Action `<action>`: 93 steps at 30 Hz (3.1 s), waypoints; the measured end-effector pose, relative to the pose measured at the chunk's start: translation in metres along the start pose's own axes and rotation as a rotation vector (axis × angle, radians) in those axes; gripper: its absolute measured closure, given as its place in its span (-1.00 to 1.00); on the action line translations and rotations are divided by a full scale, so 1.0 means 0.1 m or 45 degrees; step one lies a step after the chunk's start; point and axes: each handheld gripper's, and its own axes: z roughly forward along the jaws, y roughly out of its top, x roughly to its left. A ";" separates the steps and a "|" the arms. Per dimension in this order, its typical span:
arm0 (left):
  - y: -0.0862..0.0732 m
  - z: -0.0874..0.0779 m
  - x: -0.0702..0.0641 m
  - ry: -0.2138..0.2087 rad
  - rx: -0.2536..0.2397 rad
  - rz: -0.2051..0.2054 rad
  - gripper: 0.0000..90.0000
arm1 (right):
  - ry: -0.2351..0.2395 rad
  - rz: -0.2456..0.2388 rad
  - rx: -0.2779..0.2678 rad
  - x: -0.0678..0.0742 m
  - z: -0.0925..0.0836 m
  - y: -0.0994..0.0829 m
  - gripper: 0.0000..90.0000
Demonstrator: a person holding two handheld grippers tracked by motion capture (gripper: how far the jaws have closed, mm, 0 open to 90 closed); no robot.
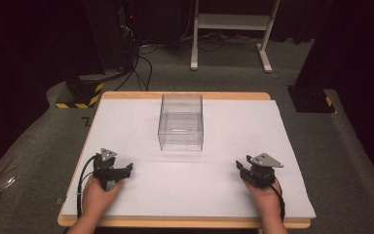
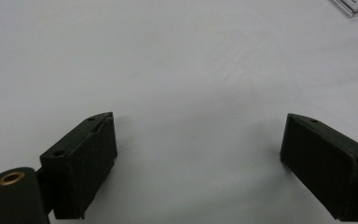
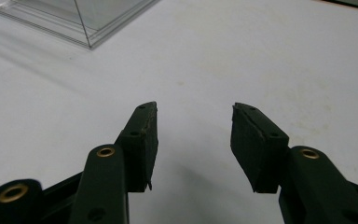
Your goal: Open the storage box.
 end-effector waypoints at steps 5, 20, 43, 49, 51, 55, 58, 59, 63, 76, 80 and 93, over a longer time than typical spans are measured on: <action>0.00 0.00 0.00 0.001 0.000 0.001 -0.76 | 0.009 -0.032 -0.023 0.08 -0.02 0.04 0.14; 0.00 0.00 0.00 0.001 -0.001 -0.003 -0.76 | 0.070 -0.035 -0.054 0.27 -0.01 0.08 0.19; 0.00 0.00 0.00 0.001 0.001 0.000 -0.76 | 0.171 -0.083 -0.130 0.70 0.00 0.25 0.16; 0.00 0.00 0.00 0.001 0.000 -0.001 -0.76 | 0.213 -0.104 -0.112 0.82 0.11 0.30 0.04; 0.00 0.00 0.00 0.001 -0.001 -0.003 -0.76 | 0.213 -0.115 -0.106 0.86 0.14 0.33 0.02; 0.00 0.00 0.00 0.001 0.000 0.000 -0.76 | 0.222 -0.111 -0.097 0.88 0.18 0.37 -0.01; 0.00 0.00 0.00 0.002 0.000 0.000 -0.76 | 0.235 -0.102 -0.090 0.90 0.22 0.40 -0.02; 0.00 0.00 0.00 0.001 0.000 0.000 -0.76 | 0.235 -0.112 -0.088 0.90 0.24 0.41 -0.03; 0.00 0.00 0.00 0.001 0.001 0.000 -0.76 | 0.254 -0.109 -0.092 0.93 0.31 0.44 -0.06; 0.00 0.00 0.00 0.001 0.001 0.000 -0.76 | 0.292 -0.140 -0.129 1.06 0.50 0.70 -0.02; 0.00 0.00 0.00 0.001 -0.001 -0.002 -0.76 | 0.315 -0.132 -0.126 1.10 0.57 0.77 0.06; 0.00 0.00 0.00 0.001 -0.001 -0.003 -0.76 | 0.335 -0.039 -0.132 1.09 0.78 0.95 -0.04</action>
